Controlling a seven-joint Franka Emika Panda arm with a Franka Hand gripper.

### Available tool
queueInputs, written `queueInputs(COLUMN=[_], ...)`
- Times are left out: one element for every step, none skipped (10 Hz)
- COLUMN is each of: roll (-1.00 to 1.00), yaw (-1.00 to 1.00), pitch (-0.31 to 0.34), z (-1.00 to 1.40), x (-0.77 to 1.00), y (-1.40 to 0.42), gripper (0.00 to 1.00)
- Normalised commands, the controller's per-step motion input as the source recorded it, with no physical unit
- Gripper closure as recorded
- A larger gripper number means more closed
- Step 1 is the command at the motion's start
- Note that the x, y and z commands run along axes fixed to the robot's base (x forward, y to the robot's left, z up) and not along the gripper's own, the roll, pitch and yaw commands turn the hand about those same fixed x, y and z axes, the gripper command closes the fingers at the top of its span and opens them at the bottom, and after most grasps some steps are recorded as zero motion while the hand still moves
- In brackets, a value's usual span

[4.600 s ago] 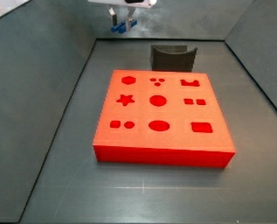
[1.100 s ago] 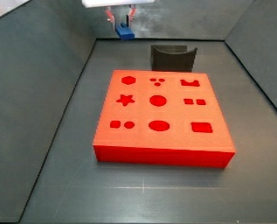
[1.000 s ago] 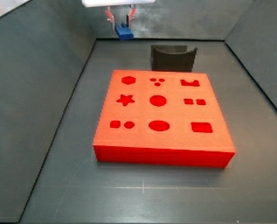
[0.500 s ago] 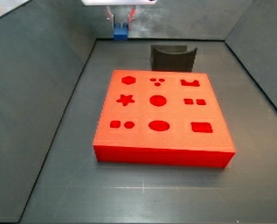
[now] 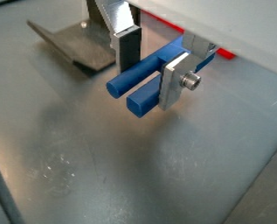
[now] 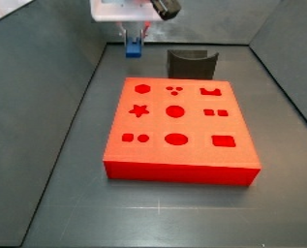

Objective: Pick up the square-circle object. Move up. Rotate the square-circle object. Place the square-circle object on the fixture. Regrasp the square-circle object. Move to above the board. Insert the square-circle object.
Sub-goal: Rotate the square-circle object.

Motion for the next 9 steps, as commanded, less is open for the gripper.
queueInputs(roll=[-0.10,-0.12,-0.13,-0.14,-0.15,-0.16,-0.17,0.00,0.00], yaw=[0.01,0.01,0.01,0.01,0.01,0.01,0.01,0.00,0.00], pitch=[-0.045,-0.054,-0.060,-0.069,-0.077,-0.081,-0.090,0.000,0.000], z=[-0.85,-0.70,-0.59,-0.50,-0.40,-0.28,-0.21,0.00,1.00], x=[0.05,0.04,0.04,0.04,0.04,0.04,0.03,0.00,0.00], y=[0.01,0.01,0.01,0.01,0.01,0.02,0.02,0.00,0.00], gripper=[1.00,1.00,1.00,1.00,1.00,1.00,1.00,0.00,0.00])
